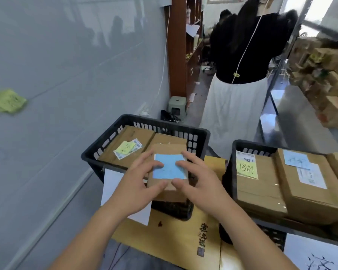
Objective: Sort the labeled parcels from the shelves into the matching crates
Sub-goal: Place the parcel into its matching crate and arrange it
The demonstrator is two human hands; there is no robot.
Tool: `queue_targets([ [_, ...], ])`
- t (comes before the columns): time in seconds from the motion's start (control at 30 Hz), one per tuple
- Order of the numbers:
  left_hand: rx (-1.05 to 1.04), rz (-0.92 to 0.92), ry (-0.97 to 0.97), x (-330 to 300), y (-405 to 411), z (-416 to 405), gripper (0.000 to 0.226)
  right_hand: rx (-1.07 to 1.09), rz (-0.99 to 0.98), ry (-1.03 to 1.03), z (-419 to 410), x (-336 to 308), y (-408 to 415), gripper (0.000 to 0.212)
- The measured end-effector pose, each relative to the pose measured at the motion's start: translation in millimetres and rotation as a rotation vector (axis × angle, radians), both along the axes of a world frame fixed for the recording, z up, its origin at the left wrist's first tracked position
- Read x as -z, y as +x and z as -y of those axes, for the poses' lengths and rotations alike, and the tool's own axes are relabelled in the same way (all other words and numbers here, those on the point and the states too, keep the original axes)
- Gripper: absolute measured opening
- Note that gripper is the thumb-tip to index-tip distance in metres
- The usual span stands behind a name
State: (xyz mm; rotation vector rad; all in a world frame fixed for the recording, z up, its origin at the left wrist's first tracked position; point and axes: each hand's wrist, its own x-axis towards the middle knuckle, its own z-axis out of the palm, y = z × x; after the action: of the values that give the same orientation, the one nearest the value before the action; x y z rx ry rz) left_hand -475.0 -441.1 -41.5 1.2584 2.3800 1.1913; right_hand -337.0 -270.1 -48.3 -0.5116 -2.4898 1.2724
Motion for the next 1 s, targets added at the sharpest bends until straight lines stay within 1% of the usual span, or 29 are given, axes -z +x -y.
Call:
queue_targets([
  [0.17,-0.021,-0.003,-0.025,16.5,-73.6,2.0,0.034,-0.016,0.037,0.064,-0.4,9.3,-71.6,0.057],
  [0.37,0.062,-0.001,-0.034,29.4,-179.2,2.8,0.036,0.012,0.072,0.069,4.5,23.9,-170.3,0.054],
  [0.47,0.093,0.002,-0.079,36.3,-231.2,8.2,0.036,0.006,0.128,0.069,10.3,31.3,-221.3,0.056],
  [0.57,0.125,0.037,-0.093,45.5,-279.2,12.1,0.037,0.020,0.142,0.057,18.3,39.1,-266.7,0.058],
  [0.67,0.127,0.052,-0.113,50.7,-320.7,9.1,0.037,0.020,0.137,-0.015,19.9,48.6,-302.8,0.060],
  [0.77,0.091,0.072,-0.134,53.4,-356.8,2.2,0.038,0.030,0.083,-0.191,18.6,56.1,-329.8,0.065],
  [0.87,0.069,0.079,-0.160,54.4,-379.4,-5.9,0.044,0.077,0.019,-0.307,17.8,56.3,-339.7,0.070],
  [1.0,0.098,0.086,-0.197,64.3,-405.4,-21.2,0.044,0.160,0.011,-0.308,7.7,65.1,-335.0,0.065],
])
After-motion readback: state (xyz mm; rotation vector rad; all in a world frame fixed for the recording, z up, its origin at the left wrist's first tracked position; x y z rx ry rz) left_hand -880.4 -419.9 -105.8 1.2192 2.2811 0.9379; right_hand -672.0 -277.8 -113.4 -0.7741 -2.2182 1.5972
